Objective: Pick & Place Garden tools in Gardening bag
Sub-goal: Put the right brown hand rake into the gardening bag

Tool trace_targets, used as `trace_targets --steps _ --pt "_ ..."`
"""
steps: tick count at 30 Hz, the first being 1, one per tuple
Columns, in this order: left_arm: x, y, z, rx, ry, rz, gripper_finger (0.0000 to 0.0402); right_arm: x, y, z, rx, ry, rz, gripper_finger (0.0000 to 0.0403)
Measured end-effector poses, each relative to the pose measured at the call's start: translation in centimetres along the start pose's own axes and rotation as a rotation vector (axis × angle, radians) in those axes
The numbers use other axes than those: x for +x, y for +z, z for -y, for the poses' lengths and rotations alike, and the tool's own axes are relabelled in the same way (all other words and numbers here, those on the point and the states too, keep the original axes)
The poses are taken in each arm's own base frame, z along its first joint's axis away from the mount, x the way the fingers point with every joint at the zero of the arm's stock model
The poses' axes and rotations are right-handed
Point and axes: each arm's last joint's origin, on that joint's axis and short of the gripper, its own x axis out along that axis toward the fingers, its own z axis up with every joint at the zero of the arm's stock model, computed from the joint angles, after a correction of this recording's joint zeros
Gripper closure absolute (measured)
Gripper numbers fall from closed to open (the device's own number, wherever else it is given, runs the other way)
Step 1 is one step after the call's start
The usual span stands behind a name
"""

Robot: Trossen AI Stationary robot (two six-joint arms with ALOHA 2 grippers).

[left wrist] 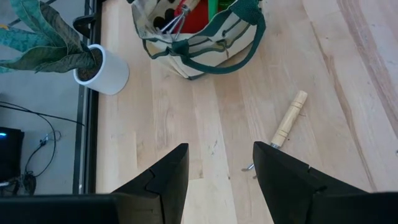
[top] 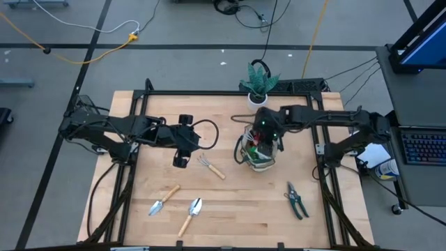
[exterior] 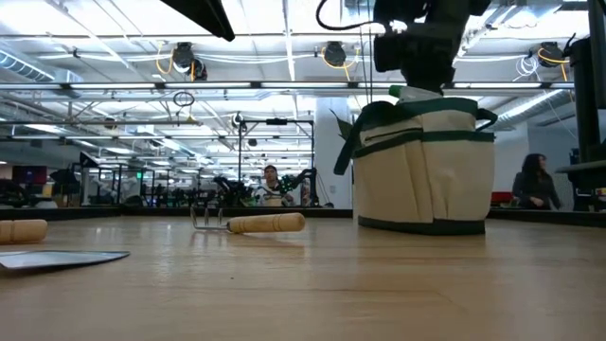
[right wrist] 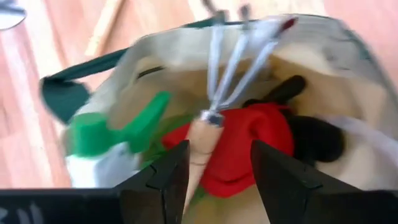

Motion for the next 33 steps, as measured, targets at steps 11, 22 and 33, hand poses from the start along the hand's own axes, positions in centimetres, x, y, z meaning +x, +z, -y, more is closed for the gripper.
trace_targets --steps 11,22,33 --pt "0.0 0.0 0.0 0.0 0.0 0.0 0.0218 1.1 0.1 1.8 0.048 0.035 0.053 0.0241" --pt "0.0 0.0 0.0 0.0 0.0 -0.001 0.0218 3.7 -1.3 2.2 0.034 0.104 0.083 0.0249" --pt "0.0 0.0 0.0 -0.02 0.0 0.0 0.0218 5.0 -1.8 2.3 -0.034 0.107 0.144 0.0342"
